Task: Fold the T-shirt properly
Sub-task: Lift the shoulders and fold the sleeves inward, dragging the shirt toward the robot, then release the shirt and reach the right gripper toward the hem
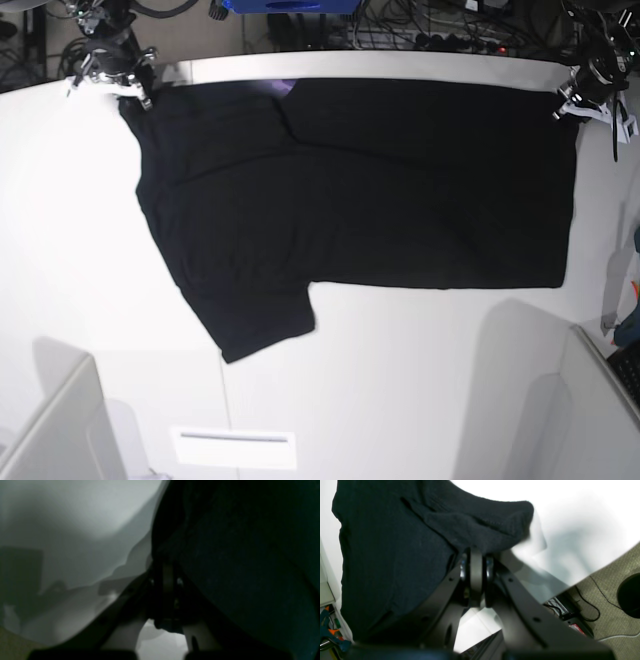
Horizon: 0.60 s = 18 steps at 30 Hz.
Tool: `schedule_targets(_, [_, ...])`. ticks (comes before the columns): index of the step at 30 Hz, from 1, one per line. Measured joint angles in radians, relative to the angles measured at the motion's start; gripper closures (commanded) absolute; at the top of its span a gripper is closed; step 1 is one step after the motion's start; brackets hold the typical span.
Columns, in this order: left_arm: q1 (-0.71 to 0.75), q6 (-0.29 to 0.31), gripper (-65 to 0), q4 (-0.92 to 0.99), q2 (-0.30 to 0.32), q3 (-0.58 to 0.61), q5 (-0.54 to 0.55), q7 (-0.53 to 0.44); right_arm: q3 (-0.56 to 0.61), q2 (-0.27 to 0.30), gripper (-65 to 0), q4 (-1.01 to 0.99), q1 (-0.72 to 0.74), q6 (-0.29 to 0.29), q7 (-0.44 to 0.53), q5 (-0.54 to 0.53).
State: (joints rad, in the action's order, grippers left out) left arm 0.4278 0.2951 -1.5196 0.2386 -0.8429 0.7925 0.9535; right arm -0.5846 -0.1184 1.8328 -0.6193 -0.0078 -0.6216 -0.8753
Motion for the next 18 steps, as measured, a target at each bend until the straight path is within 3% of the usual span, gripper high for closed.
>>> schedule_targets(4, [0.003, 0.007, -32.3, -0.002, 0.0, -0.022, -0.001, -0.007, -0.012, -0.001, -24.2, 0.034, -0.014, 0.0, -0.001, 0.006])
schedule_targets(6, [0.001, 0.007, -43.3, -0.003, -0.003, -0.071, -0.006, -0.006, -0.039, -0.002, -24.6, 0.053, -0.023, 0.0, 0.009, 0.003])
schedule_targets(8, [0.002, -0.005, -48.2, -0.002, -0.003, -0.118, -0.023, -0.003, -0.068, -0.002, -24.3, 0.053, -0.022, 0.0, 0.01, 0.004])
schedule_targets(13, [-0.011, -0.005, -44.6, -0.024, 0.009, -0.18, -0.019, 0.005, -0.148, 0.006, -24.9, 0.059, 0.025, -0.004, 0.004, 0.019])
schedule_targets(16, [-0.019, -0.008, -34.9, -0.122, 0.023, -0.176, -0.018, 0.003, -0.085, 0.074, -24.9, 0.085, 0.103, -0.011, 0.002, 0.071])
schedule_targets(18, [-0.026, -0.002, -24.5, -0.21, 0.018, -0.174, -0.013, 0.002, 0.002, 0.101, -24.9, 0.089, 0.185, -0.008, 0.002, 0.122])
